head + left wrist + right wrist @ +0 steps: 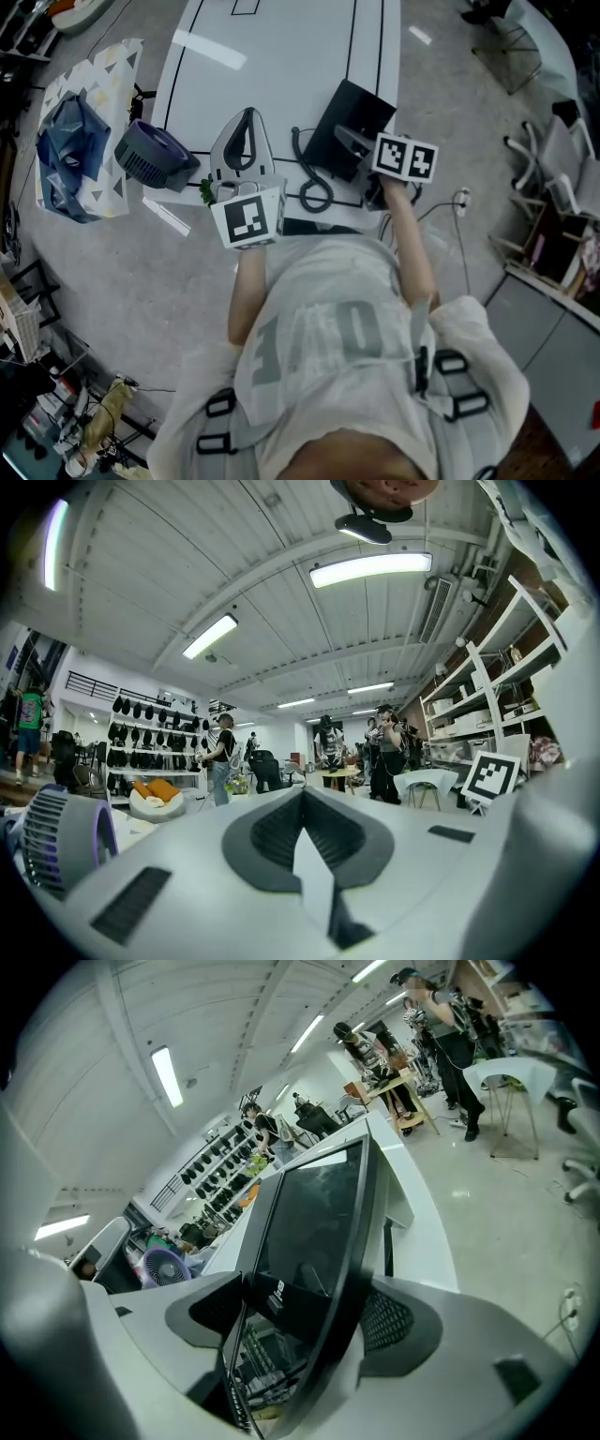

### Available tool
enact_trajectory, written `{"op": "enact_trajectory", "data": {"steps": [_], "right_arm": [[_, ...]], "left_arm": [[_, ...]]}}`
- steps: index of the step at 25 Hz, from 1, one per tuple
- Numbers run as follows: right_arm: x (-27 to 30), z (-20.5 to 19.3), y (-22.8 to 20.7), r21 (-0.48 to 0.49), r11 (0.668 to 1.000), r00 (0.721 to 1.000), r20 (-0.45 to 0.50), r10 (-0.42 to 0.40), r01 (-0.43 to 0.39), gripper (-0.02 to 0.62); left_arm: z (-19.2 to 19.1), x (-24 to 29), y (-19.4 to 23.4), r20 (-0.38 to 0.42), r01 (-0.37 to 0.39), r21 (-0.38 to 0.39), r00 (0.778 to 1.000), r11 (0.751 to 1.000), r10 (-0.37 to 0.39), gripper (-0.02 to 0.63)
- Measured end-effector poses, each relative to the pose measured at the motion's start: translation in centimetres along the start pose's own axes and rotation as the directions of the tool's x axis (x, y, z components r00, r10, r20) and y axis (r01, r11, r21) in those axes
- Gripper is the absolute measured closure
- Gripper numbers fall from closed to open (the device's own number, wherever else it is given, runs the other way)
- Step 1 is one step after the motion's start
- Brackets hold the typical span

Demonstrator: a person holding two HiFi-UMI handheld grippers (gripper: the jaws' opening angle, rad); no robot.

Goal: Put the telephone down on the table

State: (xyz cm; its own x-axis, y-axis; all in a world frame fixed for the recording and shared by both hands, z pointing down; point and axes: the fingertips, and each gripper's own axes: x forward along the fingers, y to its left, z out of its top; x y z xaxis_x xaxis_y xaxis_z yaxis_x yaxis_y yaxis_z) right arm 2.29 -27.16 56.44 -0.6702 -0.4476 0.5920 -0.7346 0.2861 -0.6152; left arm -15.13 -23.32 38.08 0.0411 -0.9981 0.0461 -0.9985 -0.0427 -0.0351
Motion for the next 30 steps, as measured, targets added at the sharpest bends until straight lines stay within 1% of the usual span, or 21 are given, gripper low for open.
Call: {"op": "enact_trajectory", "data": {"steps": [10, 15, 21, 23, 25, 27, 30], "right_arm": [[-0.3, -0.1, -0.2, 0.009, 1.0, 0.999, 0.034, -0.027, 0.027, 0.256], [-1.1, 0.1, -0.5, -0.014, 0.999, 0.995, 0.082, -0.051, 0.052, 0.258], [-2.6, 0.1, -0.5, -0.012, 0.999, 0.993, 0.107, -0.05, 0.051, 0.258], [-3.3, 0.5, -0.3, -0.027, 0.998, 0.99, 0.127, -0.055, 0.059, 0.258], [-4.4, 1.4, -0.2, -0.053, 0.996, 0.986, 0.155, -0.068, 0.077, 0.258], [-5.6, 2.6, 0.0, -0.088, 0.991, 0.978, 0.192, -0.086, 0.105, 0.258], [-7.3, 4.6, 0.3, -0.152, 0.977, 0.961, 0.255, -0.107, 0.15, 0.258]], "left_arm": [[0.1, -0.2, -0.4, 0.004, 0.002, 0.003, 1.0, 1.0, -0.002, 0.598], [0.2, -0.3, -0.6, 0.008, 0.008, 0.001, 1.0, 1.0, -0.008, 0.598], [0.5, -0.3, -1.4, 0.021, 0.03, 0.005, 0.999, 1.0, -0.03, 0.598], [0.5, -0.3, -1.7, 0.024, 0.048, 0.022, 0.999, 0.999, -0.049, 0.598], [0.9, -0.3, -2.1, 0.033, 0.056, 0.018, 0.998, 0.998, -0.056, 0.598], [1.4, -0.3, -2.4, 0.04, 0.053, 0.009, 0.998, 0.999, -0.054, 0.598], [1.8, -0.4, -3.2, 0.046, 0.073, 0.035, 0.996, 0.997, -0.074, 0.598]]}}
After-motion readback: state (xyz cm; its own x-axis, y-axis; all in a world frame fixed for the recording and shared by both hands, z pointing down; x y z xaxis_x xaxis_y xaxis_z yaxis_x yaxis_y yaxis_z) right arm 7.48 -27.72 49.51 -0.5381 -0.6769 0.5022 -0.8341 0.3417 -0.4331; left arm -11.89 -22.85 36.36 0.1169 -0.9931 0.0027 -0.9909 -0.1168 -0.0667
